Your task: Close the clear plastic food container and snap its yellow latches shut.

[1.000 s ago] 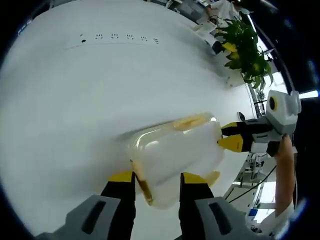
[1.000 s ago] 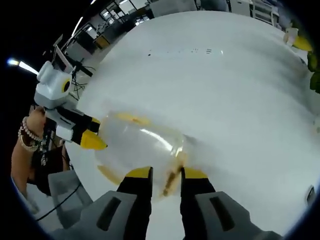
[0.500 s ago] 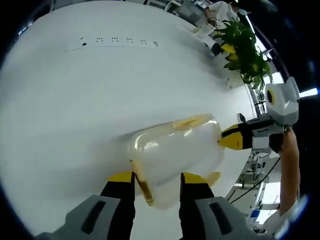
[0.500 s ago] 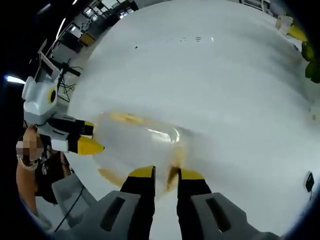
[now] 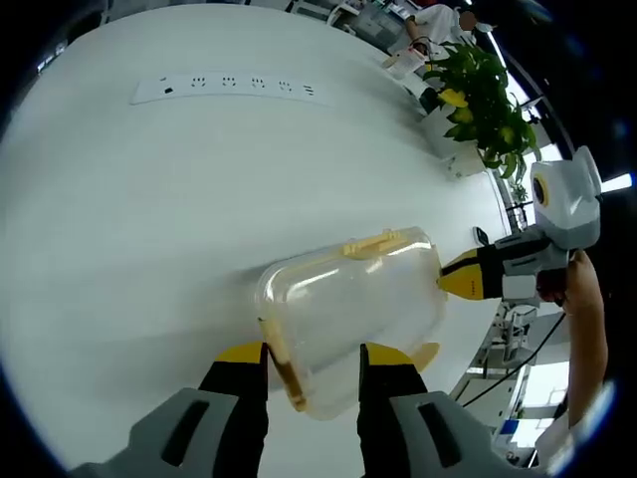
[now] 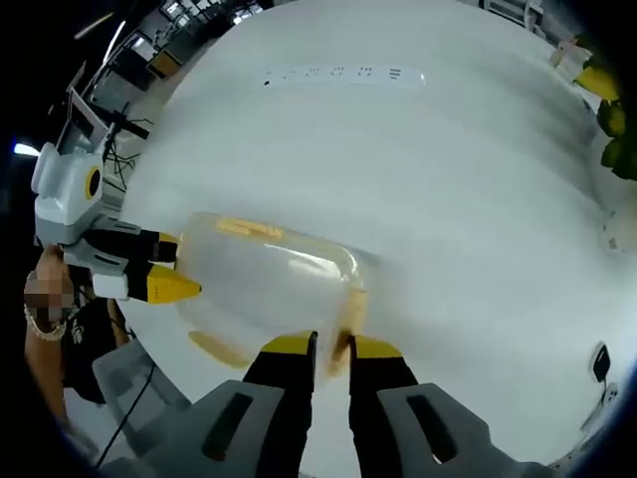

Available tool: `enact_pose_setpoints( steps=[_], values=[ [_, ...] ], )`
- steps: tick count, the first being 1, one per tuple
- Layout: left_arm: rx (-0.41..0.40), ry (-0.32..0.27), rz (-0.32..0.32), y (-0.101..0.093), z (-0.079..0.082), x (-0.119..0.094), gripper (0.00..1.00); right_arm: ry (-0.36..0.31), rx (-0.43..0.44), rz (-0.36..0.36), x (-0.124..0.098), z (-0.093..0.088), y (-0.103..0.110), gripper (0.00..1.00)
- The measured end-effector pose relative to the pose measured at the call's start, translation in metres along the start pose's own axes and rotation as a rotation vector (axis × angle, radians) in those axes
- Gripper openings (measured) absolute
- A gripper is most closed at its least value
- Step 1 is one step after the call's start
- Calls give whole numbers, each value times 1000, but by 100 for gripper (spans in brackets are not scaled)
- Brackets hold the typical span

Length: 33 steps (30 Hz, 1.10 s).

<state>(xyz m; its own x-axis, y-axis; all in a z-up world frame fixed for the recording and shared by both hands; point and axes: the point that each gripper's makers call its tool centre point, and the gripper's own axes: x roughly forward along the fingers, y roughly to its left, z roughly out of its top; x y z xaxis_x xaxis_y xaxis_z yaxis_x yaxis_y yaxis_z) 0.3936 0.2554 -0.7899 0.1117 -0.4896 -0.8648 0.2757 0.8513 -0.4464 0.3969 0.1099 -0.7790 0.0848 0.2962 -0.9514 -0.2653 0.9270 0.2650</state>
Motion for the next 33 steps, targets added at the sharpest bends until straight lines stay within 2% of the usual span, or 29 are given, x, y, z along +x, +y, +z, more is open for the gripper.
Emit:
enact_pose_setpoints(
  steps=[5, 10, 13, 15, 17, 18, 23, 28, 29, 30, 33],
  values=[
    [20, -19, 0, -1, 0, 0, 29, 3, 33, 20, 1, 5, -5, 10],
    [35, -28, -4, -2, 1, 1, 29, 21, 5, -4, 1, 0, -3, 11],
    [37, -31, -7, -3, 0, 1, 29, 11, 83, 45, 1, -2, -4, 12],
    [40, -33, -10, -4, 0, 1, 29, -4, 97, 74, 2, -2, -7, 13],
    [48, -34, -9, -4, -1, 2, 29, -12, 126, 105, 2, -8, -5, 15],
    [52, -34, -8, -5, 0, 2, 29, -10, 171, 126, 3, -13, -2, 17],
    [49, -39, -5, -6, -1, 2, 29, -33, 204, 143, 2, -18, -2, 18],
    [22, -46, 7, -7, -1, 3, 29, -44, 186, 150, 2, -18, -1, 15],
    [20, -49, 9, -7, -1, 3, 29, -31, 189, 169, 3, -22, 2, 14],
    [15, -50, 11, -7, -1, 3, 29, -47, 211, 162, 6, -20, -1, 14],
    [-3, -56, -2, -6, -2, 3, 29, -45, 202, 177, 10, -25, 1, 14]
  ],
)
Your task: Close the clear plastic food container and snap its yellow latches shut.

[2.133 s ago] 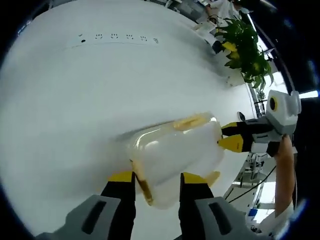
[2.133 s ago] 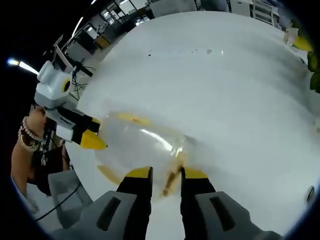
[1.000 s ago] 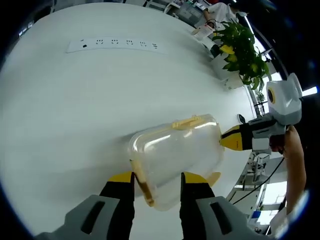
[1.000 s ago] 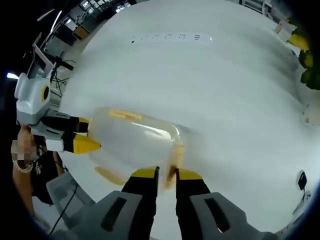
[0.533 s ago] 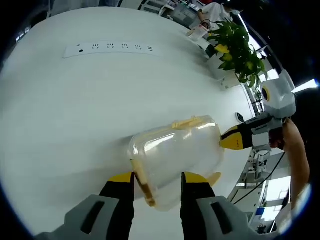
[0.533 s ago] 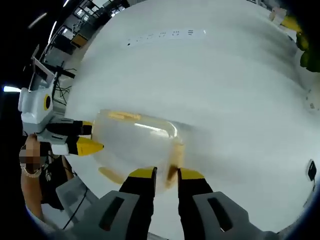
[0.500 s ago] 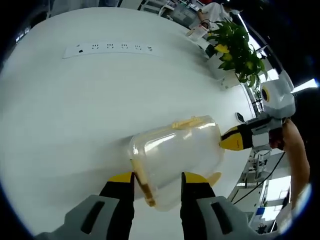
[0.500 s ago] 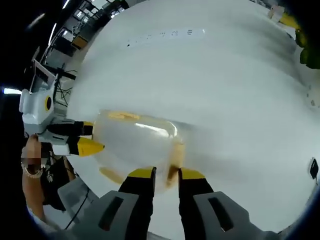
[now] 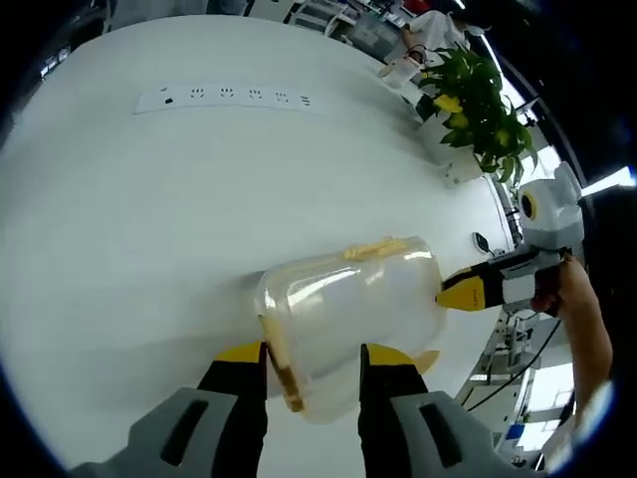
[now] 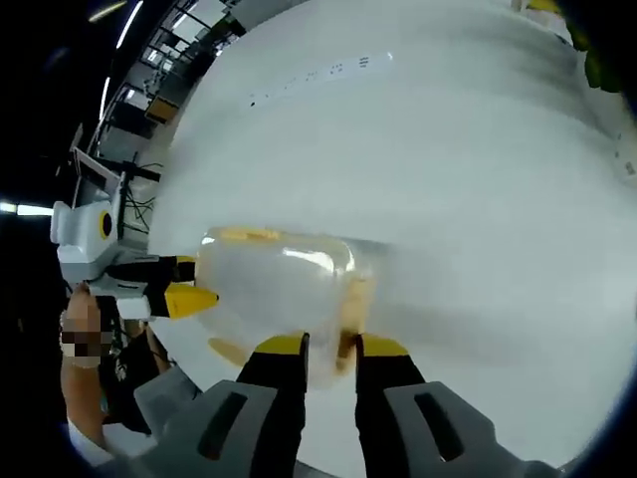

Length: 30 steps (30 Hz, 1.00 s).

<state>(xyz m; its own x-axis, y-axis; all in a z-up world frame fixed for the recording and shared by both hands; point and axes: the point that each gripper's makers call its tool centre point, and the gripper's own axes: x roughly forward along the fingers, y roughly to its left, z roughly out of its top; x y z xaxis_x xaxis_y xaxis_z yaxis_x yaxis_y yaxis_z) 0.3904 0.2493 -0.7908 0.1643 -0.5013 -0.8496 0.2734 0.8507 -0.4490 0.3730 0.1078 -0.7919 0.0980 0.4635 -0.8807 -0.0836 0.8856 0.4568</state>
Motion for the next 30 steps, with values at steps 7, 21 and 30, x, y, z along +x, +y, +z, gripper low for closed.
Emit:
enact_pose_setpoints(
  steps=[7, 21, 30],
  values=[
    [16, -43, -17, -1, 2, 0, 32, -24, -76, 1, 2, 9, 0, 17],
    [369, -473, 49, -20, 65, -53, 43, -198, -375, -112, -36, 45, 11, 25],
    [704, -465, -9, -64, 45, -33, 21, -217, -386, 30, -23, 52, 57, 17]
  ],
)
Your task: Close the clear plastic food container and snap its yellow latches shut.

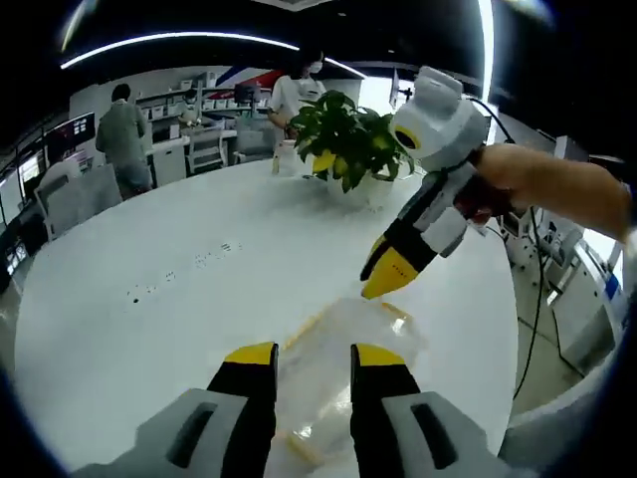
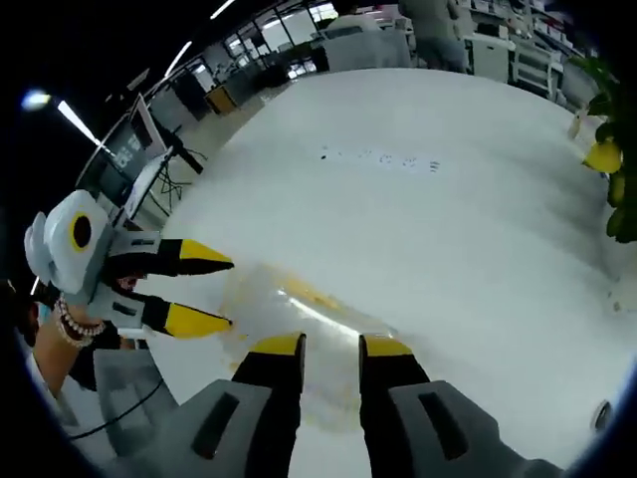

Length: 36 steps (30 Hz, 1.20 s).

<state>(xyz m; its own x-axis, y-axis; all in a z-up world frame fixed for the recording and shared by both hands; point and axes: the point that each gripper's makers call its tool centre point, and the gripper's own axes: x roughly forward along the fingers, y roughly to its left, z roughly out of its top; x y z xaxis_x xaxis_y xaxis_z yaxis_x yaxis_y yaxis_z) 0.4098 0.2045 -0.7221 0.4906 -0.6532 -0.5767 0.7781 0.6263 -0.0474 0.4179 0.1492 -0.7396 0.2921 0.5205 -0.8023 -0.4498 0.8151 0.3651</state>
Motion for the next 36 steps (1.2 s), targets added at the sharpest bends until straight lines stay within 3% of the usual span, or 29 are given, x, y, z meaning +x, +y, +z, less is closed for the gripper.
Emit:
enact_pose_setpoints(
  steps=[3, 7, 9, 12, 16, 21, 25, 28, 33, 36],
  values=[
    [-21, 10, -29, -8, -7, 8, 15, 47, -10, 26, 9, -7, 11, 12],
    [-74, 18, -57, -13, -11, 14, 5, 45, -10, 33, 19, -4, 15, 6],
    [-140, 7, -108, -23, -9, 14, 0, 36, -10, 32, 20, -4, 15, 3],
    [-146, 1, -112, -24, -10, 16, 0, 11, 3, 40, 22, -1, 17, 0],
    [-94, 37, -114, -28, -23, 21, 0, 4, 27, 59, 28, 0, 20, 0],
    [-102, 39, -161, -41, -26, 21, 0, 22, -5, 48, 32, -2, 16, 0],
    [-106, 43, -186, -48, -28, 19, 0, -2, -22, 44, 32, 5, 15, 0],
    [-231, 26, -257, -63, -24, 12, 0, -34, -36, 33, 34, 17, 11, 0],
    [-156, 66, -241, -67, -37, 11, 0, -67, -36, 19, 40, 31, 9, 0],
    [-154, 92, -250, -73, -48, 11, 0, -84, -47, -13, 45, 36, 5, 0]
  ],
)
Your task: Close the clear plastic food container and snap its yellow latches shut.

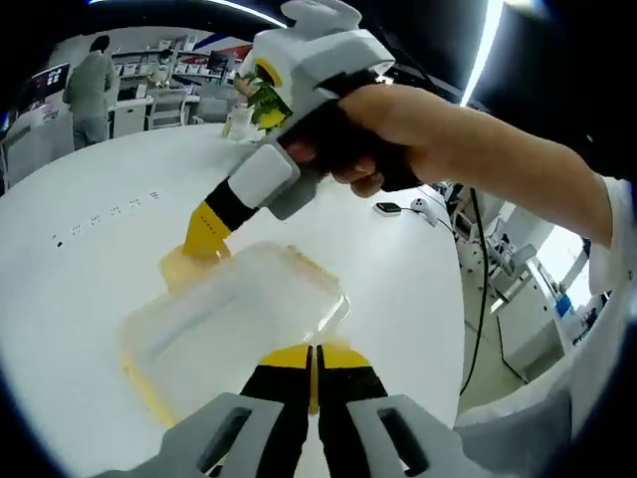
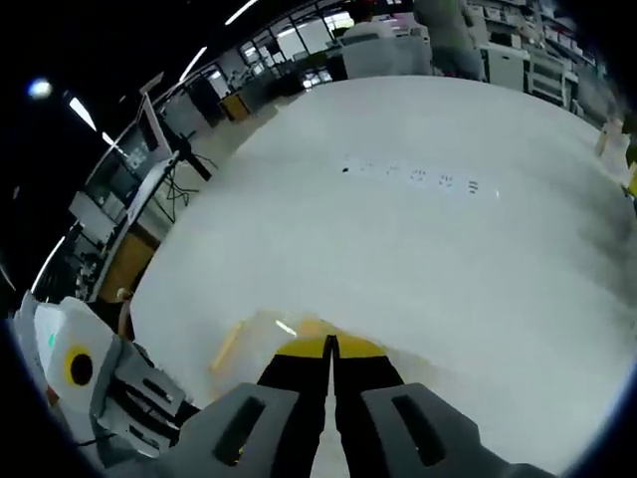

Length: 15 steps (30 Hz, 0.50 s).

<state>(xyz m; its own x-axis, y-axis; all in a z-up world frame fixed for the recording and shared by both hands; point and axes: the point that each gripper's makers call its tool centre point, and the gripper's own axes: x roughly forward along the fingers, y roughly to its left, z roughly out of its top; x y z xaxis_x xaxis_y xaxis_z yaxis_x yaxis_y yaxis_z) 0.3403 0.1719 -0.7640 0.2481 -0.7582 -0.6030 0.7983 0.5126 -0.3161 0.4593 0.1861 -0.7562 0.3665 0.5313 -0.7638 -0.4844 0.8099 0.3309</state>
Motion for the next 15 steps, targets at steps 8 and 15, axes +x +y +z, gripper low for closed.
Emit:
enact_pose_setpoints(
  steps=[8, 15],
  values=[
    [-18, -4, -57, -6, -7, 0, 0, 92, -11, -23, 23, -13, -11, 0],
    [21, -17, -69, -9, -3, -3, 0, 12, -73, 21, 16, 7, -4, 0]
  ],
)
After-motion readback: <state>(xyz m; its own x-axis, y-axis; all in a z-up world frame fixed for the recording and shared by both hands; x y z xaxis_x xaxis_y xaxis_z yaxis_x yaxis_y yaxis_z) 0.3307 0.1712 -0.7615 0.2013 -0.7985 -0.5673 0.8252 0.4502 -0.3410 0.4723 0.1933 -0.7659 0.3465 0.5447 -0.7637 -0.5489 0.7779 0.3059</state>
